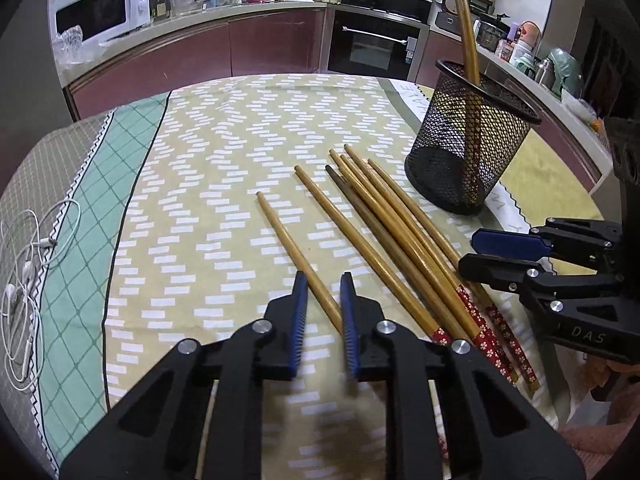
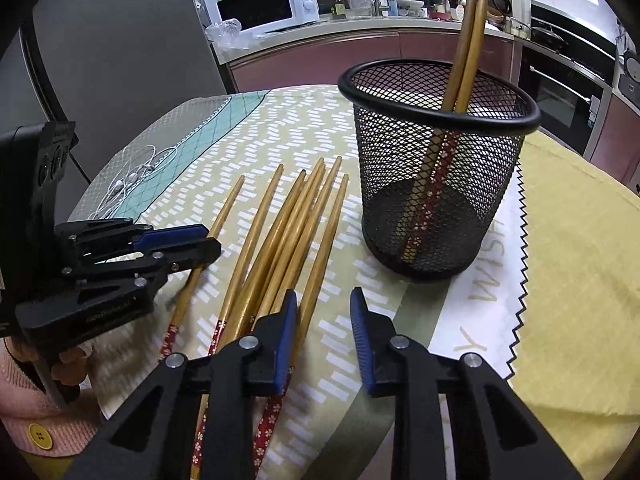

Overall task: Organize utensils
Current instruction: 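Return the right tool to the pile and grasp another chopstick, then raise the chopstick upright and drop it into the mesh cup, open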

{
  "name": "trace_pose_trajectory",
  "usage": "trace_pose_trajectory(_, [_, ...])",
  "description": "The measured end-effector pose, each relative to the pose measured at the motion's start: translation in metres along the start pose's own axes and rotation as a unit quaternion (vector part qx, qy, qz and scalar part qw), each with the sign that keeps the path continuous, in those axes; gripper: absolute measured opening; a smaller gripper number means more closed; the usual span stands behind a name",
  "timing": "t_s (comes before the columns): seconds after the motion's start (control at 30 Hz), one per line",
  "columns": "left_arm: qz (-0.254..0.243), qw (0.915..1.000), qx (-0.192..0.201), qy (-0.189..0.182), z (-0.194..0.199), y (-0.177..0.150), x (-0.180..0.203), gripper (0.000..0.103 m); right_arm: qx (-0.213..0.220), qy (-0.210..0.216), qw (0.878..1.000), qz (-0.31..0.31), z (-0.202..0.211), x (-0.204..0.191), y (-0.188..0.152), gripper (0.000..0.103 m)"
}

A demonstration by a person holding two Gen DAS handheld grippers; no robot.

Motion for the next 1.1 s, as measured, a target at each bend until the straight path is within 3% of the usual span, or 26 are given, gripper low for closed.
trace_pose_trajectory(0.27, [0.004,1.0,0.002,-0.001,-0.002,0.001,-0.002,0.014,-0.003,-0.032,0.999,0.02,-0.012,-0.004,0.007,0.022])
trace_pose_trajectory(0.4, [0.011,0.9999,0.003,0.002,-0.002,0.002,-0.004,0.01,0.0,-0.024,1.0,0.004,-0.012,-0.001,0.008,0.008])
trace_pose_trajectory(0.77, [0.03,0.9995,0.011,-0.007,0.005,0.001,-0.008,0.007,0.015,-0.003,1.0,-0.022,-0.006,0.001,0.011,0.006])
trace_pose_trajectory(1.1, [0.037,0.9977,0.036,-0.043,0.032,0.011,-0.004,0.007,0.056,0.033,0.998,-0.007,0.023,-0.011,0.021,0.006])
Point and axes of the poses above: each gripper's, at about its wrist camera, not at the fingertips, and z roughly against the way its jaws point, x to its right, y to its top, the point moved 10 cm from there along -z, roughly the way its jaws point, and after that the axes turned 3 degrees about y, right-handed, at the moved point
